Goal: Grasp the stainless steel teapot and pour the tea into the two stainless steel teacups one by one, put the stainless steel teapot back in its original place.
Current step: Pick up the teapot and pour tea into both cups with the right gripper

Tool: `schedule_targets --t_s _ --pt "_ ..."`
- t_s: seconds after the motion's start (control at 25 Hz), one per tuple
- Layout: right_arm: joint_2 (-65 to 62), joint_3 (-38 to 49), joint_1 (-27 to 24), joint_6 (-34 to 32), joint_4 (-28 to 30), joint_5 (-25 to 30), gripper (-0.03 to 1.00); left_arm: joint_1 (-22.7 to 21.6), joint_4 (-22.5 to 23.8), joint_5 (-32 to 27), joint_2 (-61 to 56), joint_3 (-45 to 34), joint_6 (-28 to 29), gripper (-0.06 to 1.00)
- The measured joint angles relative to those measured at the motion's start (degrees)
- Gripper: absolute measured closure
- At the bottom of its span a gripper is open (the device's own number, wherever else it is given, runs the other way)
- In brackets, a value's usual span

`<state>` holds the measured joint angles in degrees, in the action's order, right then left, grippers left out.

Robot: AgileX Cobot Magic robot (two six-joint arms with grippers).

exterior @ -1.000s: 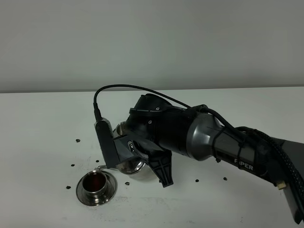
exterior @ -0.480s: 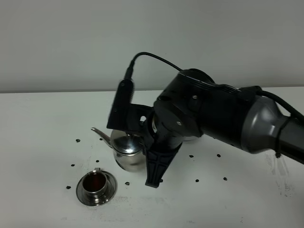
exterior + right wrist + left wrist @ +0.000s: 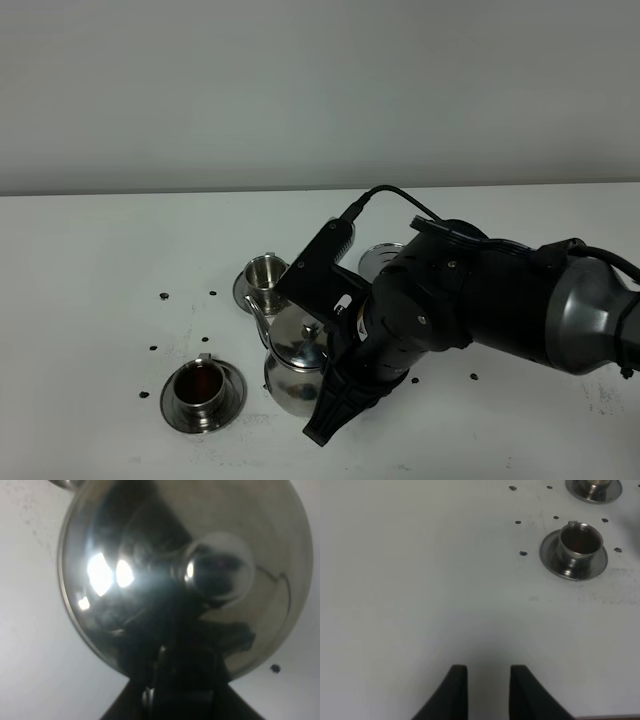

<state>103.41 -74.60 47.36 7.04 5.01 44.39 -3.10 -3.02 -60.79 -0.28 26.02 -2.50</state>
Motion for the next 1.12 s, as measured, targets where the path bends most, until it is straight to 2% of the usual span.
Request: schedule_targets --t_s 0.36,0.68,0.92,1.12 --pt "5.47 0.31 -0.04 -3.99 2.25 -2.85 0.78 0.0 0.0 0.0 0.0 0.0 0.0 0.71" --pt "7.51 0.18 -0.11 -4.75 3.26 -4.3 0.78 0.0 0.0 0.0 0.0 0.0 0.0 0.71" --pt "8.07 -9.77 -0.59 -1.64 9.74 5.44 0.78 0.0 0.0 0.0 0.0 0.0 0.0 0.71" --pt "10.59 -21.3 -3.32 5.44 13.78 11.17 0.78 0.0 0.0 0.0 0.0 0.0 0.0 0.71"
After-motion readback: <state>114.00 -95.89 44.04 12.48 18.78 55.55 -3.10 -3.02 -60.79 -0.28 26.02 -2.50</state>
